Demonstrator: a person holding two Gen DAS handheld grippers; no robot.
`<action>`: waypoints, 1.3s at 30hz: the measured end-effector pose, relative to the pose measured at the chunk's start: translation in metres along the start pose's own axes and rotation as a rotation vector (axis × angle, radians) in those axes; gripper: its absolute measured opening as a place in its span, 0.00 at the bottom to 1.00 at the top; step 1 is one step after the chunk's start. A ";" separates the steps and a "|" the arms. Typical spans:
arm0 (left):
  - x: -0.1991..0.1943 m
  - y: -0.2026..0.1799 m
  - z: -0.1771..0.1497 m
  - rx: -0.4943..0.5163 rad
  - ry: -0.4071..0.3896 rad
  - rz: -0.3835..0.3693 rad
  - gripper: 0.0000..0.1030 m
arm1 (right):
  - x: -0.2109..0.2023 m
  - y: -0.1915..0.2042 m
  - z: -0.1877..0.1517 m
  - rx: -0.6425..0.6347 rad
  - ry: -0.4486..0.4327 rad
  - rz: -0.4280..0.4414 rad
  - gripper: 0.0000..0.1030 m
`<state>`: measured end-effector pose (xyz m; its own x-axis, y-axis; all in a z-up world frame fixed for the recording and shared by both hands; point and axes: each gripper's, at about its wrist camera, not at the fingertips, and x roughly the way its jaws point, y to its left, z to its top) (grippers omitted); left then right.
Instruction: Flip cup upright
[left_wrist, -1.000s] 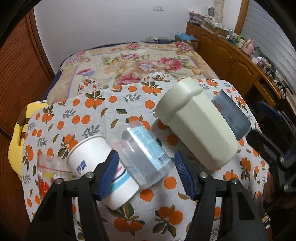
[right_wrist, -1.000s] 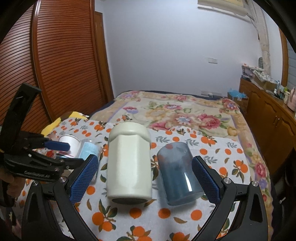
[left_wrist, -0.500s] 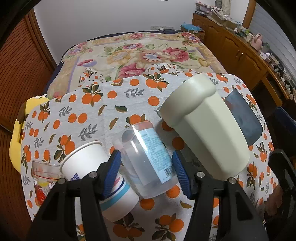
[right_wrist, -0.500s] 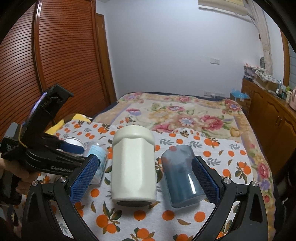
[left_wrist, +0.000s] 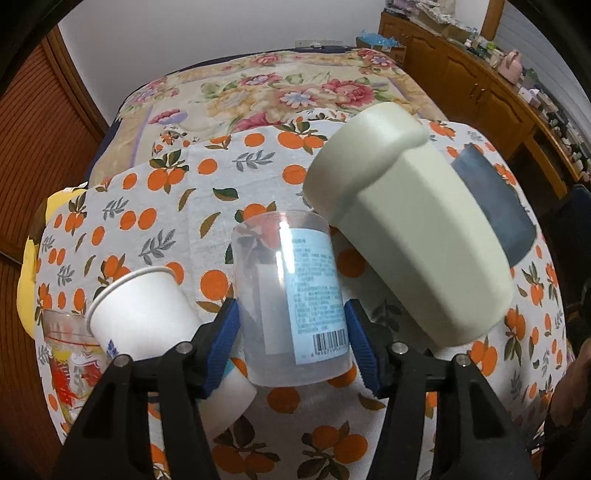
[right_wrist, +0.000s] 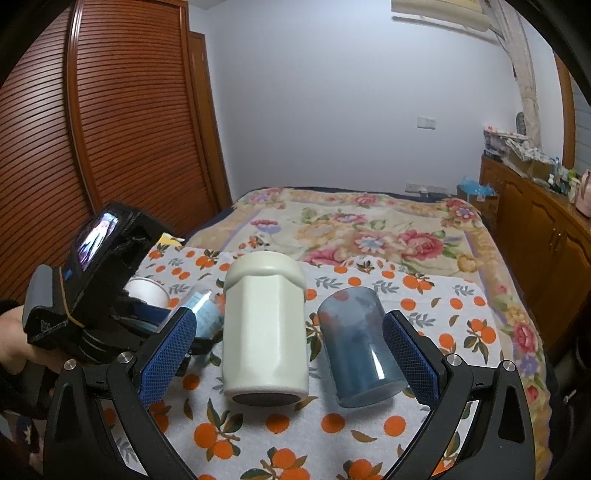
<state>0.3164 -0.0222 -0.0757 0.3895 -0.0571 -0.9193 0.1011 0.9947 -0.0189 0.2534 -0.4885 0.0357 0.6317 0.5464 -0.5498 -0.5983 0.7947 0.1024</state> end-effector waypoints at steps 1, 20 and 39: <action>-0.003 0.000 -0.002 0.001 -0.008 -0.001 0.55 | -0.002 -0.001 0.000 0.002 -0.001 -0.004 1.00; -0.077 -0.030 -0.091 0.004 -0.158 -0.191 0.55 | -0.064 0.006 -0.036 0.012 -0.001 -0.138 1.00; -0.062 -0.061 -0.149 0.007 -0.143 -0.246 0.55 | -0.090 0.016 -0.087 0.071 0.055 -0.158 1.00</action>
<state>0.1497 -0.0667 -0.0759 0.4773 -0.3090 -0.8226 0.2149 0.9488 -0.2317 0.1436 -0.5480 0.0147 0.6859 0.3996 -0.6081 -0.4564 0.8872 0.0682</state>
